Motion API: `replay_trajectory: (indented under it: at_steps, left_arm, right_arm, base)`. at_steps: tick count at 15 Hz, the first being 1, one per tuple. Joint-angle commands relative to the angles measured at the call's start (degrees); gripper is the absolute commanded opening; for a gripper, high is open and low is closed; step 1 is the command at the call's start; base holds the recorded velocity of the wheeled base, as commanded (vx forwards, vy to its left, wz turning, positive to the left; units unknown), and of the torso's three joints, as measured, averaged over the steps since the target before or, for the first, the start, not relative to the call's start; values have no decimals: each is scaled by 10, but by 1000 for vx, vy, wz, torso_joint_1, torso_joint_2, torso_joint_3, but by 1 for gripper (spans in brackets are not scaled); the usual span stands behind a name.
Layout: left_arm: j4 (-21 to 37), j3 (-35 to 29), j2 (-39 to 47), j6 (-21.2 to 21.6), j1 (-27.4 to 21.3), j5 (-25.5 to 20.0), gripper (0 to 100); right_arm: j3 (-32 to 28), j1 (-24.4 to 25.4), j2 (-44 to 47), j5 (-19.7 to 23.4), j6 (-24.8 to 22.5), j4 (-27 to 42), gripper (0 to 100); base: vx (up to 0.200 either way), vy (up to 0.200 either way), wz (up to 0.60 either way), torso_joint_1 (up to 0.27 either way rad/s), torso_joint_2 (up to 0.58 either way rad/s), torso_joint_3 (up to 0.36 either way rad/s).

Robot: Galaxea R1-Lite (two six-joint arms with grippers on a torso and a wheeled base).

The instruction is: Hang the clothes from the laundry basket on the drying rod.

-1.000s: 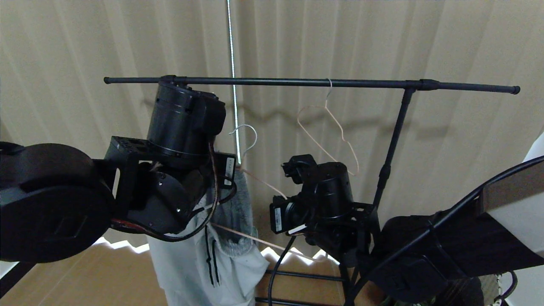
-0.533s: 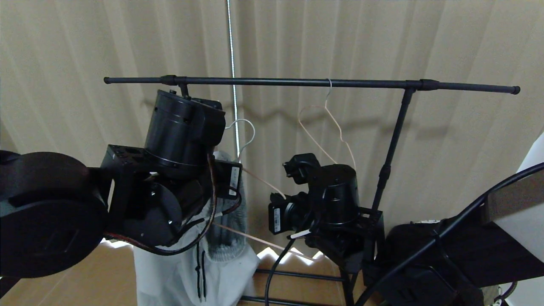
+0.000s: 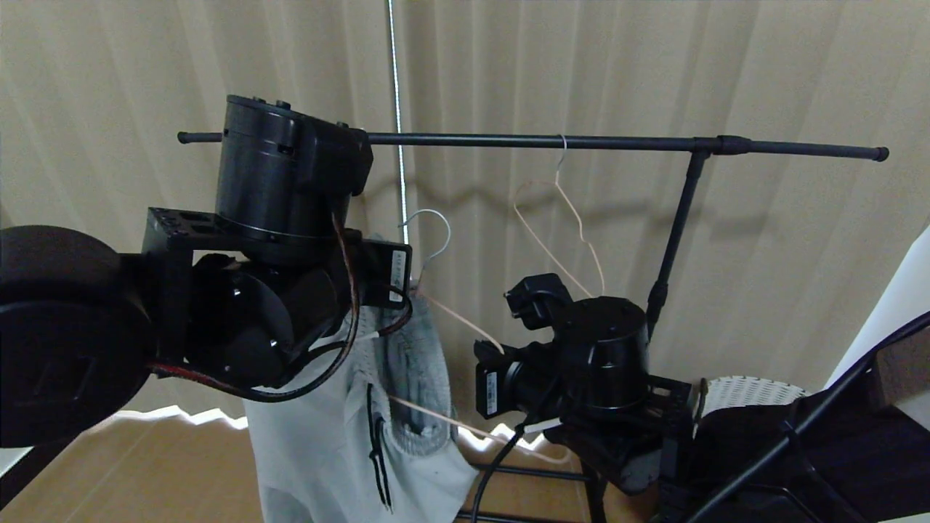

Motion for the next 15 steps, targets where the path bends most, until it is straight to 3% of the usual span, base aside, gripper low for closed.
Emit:
replay_trajectory:
  at_steps: [1,6,7,15]
  left_arm:
    - [-1,10,10,6,-1,2,0]
    - [-5,22,8,6,-15,2,0]
    - [-7,32,0,8,-17,2,100]
    - [-9,94,-70,13,-24,1,100]
  right_arm:
    - [3,4,-5,1,-1,-2,0]
    - [4,9,-19,1,-1,-2,0]
    - [10,9,-28,1,-1,-2,0]
    - [28,-1,-62,1,-37,-14,0]
  base:
    - [0,0,0,0,0,0]
    - [0,0,0,0,0,0]
    - [0,0,0,0,0,0]
    - [0,0,0,0,0,0]
